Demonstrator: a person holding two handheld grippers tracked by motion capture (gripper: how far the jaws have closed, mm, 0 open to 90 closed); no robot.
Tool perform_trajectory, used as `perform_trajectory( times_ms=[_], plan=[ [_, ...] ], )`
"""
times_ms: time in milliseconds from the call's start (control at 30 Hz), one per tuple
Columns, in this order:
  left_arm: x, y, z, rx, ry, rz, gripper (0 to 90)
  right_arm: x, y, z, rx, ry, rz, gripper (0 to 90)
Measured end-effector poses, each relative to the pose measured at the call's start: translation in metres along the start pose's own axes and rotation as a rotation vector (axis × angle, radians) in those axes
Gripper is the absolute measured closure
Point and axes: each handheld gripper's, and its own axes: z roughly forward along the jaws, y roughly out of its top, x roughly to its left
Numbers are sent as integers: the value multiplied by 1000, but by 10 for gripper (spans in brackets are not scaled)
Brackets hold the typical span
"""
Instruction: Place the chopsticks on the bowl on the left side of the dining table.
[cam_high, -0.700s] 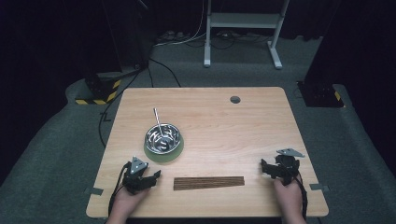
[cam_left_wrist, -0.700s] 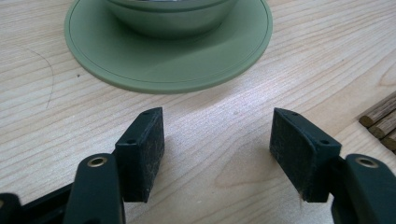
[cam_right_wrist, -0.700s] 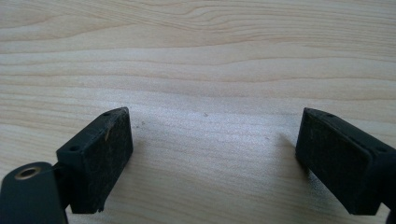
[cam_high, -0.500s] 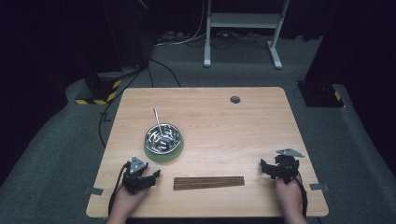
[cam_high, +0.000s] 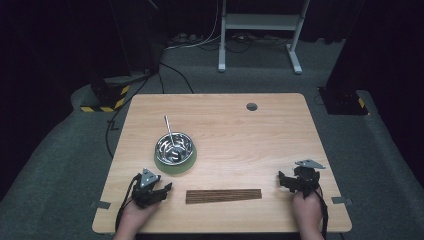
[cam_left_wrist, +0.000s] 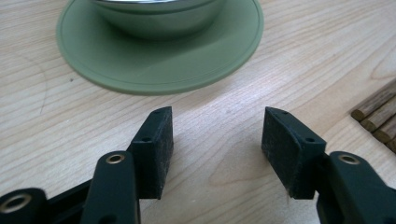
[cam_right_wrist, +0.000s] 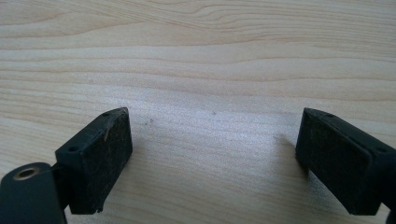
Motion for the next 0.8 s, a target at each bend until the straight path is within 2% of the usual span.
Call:
perform_trajectory(
  times_ms=[33, 67, 167, 267, 300, 333, 400, 433, 467, 500, 533, 567, 600, 667, 700, 767, 800],
  plan=[
    [0, 1, 1, 8, -9, 9, 449, 0, 0, 1, -7, -4, -2, 104],
    [-2, 2, 1, 8, -21, -4, 465, 0, 0, 1, -15, -7, -4, 104],
    [-3, 3, 1, 12, -43, 1, 483, 1, 0, 1, -13, -6, 1, 105],
    [-11, 2, 1, 4, -82, 5, 499, 1, 0, 1, -14, -4, -3, 110],
    [-13, 2, 0, 18, -92, 22, 507, 0, 0, 1, -16, -4, -10, 112],
    [-20, 2, 0, 7, -120, 19, 529, 0, 0, 0, -1, 7, -8, 116],
    [-24, 2, -1, 1, -132, 21, 555, 0, 0, 0, -1, 7, -8, 116],
    [-31, 3, -2, 1, -163, 22, 569, 2, 0, 1, -14, 0, 5, 116],
    [-31, 3, -2, 1, -163, 22, 576, 2, 0, 1, -14, 0, 5, 116],
    [-35, 3, -2, 16, -190, 48, 587, 0, 0, 0, -2, 10, -9, 119],
    [-35, 3, -2, 16, -190, 48, 595, 0, 0, 0, -6, 9, -12, 120],
    [-41, 2, 0, 5, -213, 37, 603, 0, 0, 0, -6, 10, -13, 121],
    [-42, 2, 0, 17, -216, 47, 607, 1, 0, 1, -15, 4, -13, 122],
    [-45, 1, 2, 19, -222, 41, 612, 1, 0, 1, -20, 2, -14, 123],
    [-48, -1, 4, 30, -233, 54, 624, 1, 0, 1, -23, 1, -19, 126],
    [-50, -2, 5, 39, -230, 61, 628, 1, 0, 1, -22, 2, -19, 126],
    [-52, -3, 6, 42, -241, 63, 632, 1, 0, 0, -3, 15, -15, 126]
  ],
)
